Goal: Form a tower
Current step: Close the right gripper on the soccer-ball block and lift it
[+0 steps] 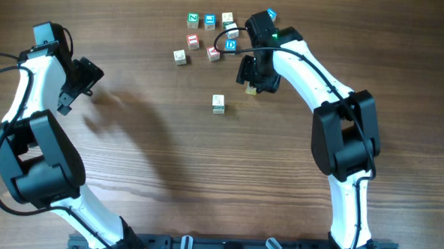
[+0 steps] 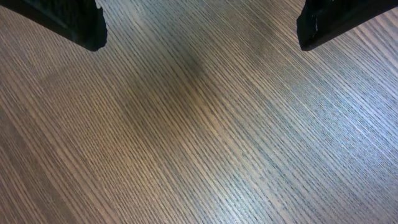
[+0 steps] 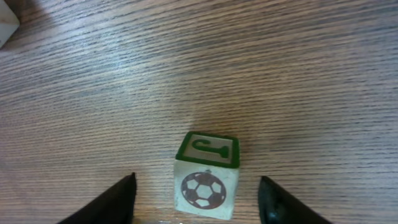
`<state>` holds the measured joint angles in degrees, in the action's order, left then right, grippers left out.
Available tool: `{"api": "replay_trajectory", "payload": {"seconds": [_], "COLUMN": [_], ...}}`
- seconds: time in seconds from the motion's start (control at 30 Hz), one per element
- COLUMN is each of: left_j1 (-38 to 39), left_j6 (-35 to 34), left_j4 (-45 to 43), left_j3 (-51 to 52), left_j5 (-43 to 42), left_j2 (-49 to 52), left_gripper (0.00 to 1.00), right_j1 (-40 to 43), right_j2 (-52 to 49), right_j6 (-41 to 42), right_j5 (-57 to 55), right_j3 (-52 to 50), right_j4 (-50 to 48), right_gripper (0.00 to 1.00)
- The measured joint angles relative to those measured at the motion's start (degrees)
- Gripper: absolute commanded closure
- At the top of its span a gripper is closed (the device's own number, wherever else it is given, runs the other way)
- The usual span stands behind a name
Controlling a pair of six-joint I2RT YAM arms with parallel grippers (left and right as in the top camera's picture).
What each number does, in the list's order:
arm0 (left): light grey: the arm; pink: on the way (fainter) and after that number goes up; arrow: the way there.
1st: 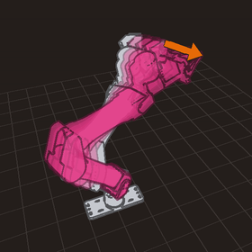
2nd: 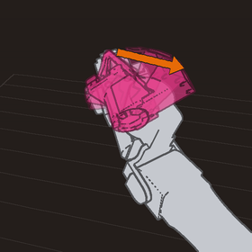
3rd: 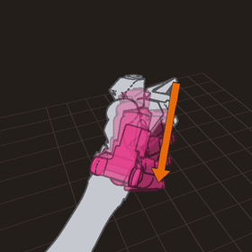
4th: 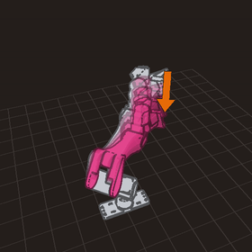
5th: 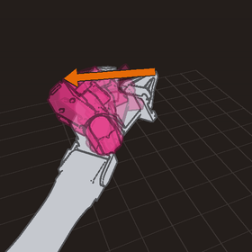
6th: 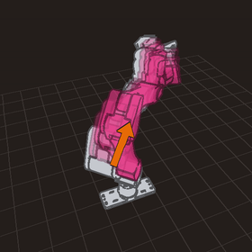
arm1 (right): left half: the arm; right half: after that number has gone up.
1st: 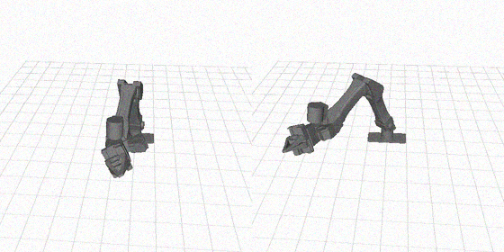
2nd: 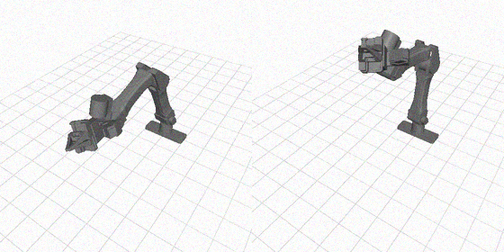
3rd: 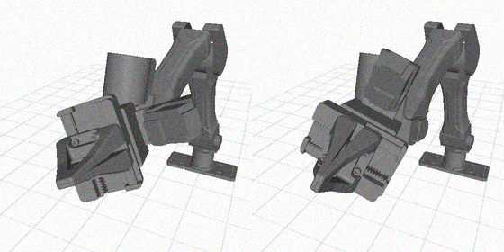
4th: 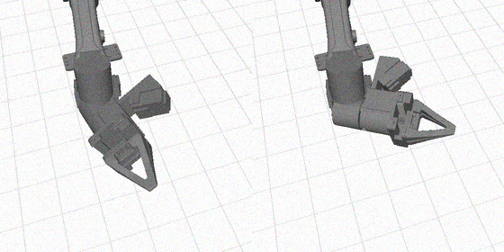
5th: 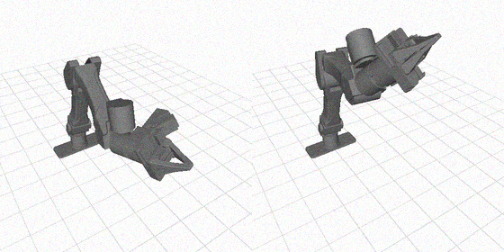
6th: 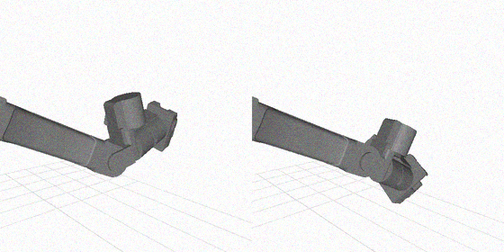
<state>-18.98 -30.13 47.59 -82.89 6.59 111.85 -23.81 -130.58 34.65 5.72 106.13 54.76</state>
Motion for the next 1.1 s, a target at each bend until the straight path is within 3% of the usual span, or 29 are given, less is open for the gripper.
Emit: {"api": "replay_trajectory", "payload": {"seconds": [0.4, 0.63, 0.73, 0.83, 1.1], "left_j1": [0.0, 0.0, 0.0, 0.0, 0.0], "left_j6": [0.0, 0.0, 0.0, 0.0, 0.0], "left_j4": [0.0, 0.0, 0.0, 0.0, 0.0], "left_j3": [0.0, 0.0, 0.0, 0.0, 0.0], "left_j5": [0.0, 0.0, 0.0, 0.0, 0.0], "left_j2": [0.0, 0.0, 0.0, 0.0, 0.0], "left_gripper": [0.0, 0.0, 0.0, 0.0, 0.0], "right_j1": [-0.6, -0.6, -0.6, -0.6, -0.6], "right_j2": [0.0, 0.0, 0.0, 0.0, 0.0], "right_j6": [0.0, 0.0, -0.2, -1.8, -2.6], "right_j5": [-2.0, -3.2, -3.2, -3.2, -3.2], "right_j3": [0.0, 0.0, 0.0, 0.0, 0.0], "right_j4": [1.1, 1.1, 1.1, 1.1, 1.1], "right_gripper": [0.56, 0.66, 0.65, 0.53, 0.53]}}
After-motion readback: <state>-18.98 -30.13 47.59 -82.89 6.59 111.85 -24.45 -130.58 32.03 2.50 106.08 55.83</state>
